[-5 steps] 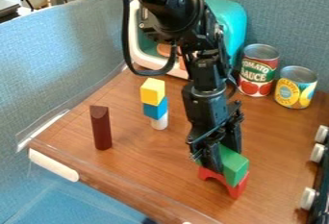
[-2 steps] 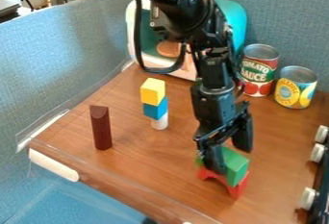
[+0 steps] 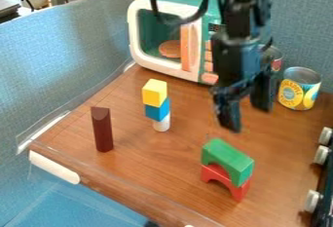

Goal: Put the green arch on top of the red arch

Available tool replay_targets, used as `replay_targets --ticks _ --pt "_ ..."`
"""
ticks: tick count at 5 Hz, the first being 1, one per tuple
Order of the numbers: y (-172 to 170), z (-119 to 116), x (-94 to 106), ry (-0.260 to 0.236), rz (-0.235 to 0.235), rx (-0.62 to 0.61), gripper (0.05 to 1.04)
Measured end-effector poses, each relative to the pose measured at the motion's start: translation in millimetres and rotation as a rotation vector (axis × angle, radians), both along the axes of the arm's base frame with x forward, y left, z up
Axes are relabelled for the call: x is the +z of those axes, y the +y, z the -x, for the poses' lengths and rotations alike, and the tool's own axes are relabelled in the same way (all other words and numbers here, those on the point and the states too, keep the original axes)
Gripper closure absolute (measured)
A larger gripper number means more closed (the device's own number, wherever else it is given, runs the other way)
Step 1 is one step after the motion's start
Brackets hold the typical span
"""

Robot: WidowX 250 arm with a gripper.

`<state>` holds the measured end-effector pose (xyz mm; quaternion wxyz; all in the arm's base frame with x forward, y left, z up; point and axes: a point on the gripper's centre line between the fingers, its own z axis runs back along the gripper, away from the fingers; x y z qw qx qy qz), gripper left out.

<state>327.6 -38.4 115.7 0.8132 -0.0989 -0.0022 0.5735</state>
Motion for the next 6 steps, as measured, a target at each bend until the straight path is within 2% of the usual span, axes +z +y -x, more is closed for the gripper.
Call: replay_targets --ticks 1,2,3,4,5,6 --pt "4 7 12.0 0.042 -0.011 -0.016 0.083" --pt "19 22 12.7 0.129 -0.069 -0.203 0.083" --pt "28 32 8.1 0.188 -0.182 -0.458 0.083" --pt "27 30 -5.7 0.246 -0.306 -0.707 0.083" --pt "24 24 -9.5 0.203 -0.406 -0.944 0.083" --pt "23 20 -3.2 -0.021 -0.355 -1.169 0.083"
